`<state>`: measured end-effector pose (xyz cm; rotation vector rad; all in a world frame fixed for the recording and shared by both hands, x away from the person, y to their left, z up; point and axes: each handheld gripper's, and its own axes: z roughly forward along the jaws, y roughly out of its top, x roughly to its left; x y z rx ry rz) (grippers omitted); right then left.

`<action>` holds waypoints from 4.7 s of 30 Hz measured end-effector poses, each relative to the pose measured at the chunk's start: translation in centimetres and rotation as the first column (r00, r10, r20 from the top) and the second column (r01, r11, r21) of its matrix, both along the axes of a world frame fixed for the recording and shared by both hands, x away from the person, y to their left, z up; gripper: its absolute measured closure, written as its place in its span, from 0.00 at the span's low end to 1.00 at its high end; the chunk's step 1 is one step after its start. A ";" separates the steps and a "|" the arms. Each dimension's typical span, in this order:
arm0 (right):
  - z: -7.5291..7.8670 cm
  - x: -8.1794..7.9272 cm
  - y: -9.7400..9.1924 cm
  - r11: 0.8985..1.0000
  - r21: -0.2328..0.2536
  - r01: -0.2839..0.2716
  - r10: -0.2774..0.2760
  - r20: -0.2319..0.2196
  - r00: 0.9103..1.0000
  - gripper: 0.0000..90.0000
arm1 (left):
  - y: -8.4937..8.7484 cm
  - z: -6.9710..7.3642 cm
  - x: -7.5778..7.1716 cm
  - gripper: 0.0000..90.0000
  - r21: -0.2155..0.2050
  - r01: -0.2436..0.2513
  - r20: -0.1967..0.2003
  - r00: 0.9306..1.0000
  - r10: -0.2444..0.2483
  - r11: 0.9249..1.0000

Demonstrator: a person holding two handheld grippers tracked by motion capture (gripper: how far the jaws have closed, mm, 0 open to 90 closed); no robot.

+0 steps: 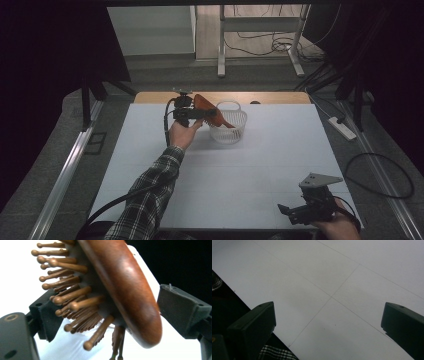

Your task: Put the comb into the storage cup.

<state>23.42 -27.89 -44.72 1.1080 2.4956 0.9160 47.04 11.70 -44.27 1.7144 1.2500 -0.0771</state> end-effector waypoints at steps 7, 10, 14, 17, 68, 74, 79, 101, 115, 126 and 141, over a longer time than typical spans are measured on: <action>0.0 0.0 0.0 1.000 -0.001 0.001 -0.001 0.000 1.000 0.00 | 0.1 0.5 -0.5 0.08 0.083 0.038 0.041 0.998 -0.042 0.996; 0.0 0.0 0.0 1.000 -0.001 0.001 -0.001 0.000 1.000 0.00 | 0.2 0.7 -0.7 0.07 0.112 0.050 0.055 0.997 -0.056 0.992; 0.0 0.0 0.0 1.000 -0.002 0.000 0.000 -0.001 1.000 0.00 | 0.4 1.0 -1.0 0.04 0.154 0.046 0.084 0.995 -0.060 0.987; 0.0 0.0 0.0 1.000 -0.003 0.000 0.000 -0.001 1.000 0.00 | 0.5 1.4 -1.3 0.04 0.178 0.046 0.101 0.993 -0.065 0.983; 0.1 -0.1 0.0 1.000 -0.012 0.017 -0.017 0.011 1.000 0.00 | 3.3 2.4 -6.5 0.00 0.300 0.068 0.227 0.964 -0.140 0.951; 0.1 -0.1 0.0 0.999 -0.018 0.033 -0.033 0.021 0.999 0.00 | 3.7 2.0 -7.2 0.00 0.307 0.077 0.230 0.961 -0.152 0.949; 0.1 -0.1 0.0 0.998 -0.018 0.055 -0.055 0.024 0.998 0.00 | 4.0 1.8 -7.9 0.00 0.310 0.085 0.238 0.957 -0.164 0.947; 0.1 0.3 -0.4 0.992 -0.017 0.126 -0.124 0.065 0.990 0.00 | 5.4 0.1 -10.5 0.00 0.289 0.078 0.250 0.956 -0.154 0.954; 0.1 0.4 -0.5 0.991 -0.015 0.132 -0.131 0.054 0.990 0.00 | 6.2 -0.6 -12.6 0.00 0.320 0.078 0.244 0.956 -0.162 0.944; 0.1 0.4 -0.5 0.992 -0.015 0.128 -0.127 0.050 0.991 0.00 | 6.9 -0.9 -14.3 0.00 0.336 0.074 0.240 0.957 -0.161 0.939; 0.1 0.4 -0.4 0.992 -0.017 0.124 -0.123 0.048 0.991 0.00 | 8.4 -1.4 -16.5 0.00 0.334 0.061 0.233 0.962 -0.145 0.941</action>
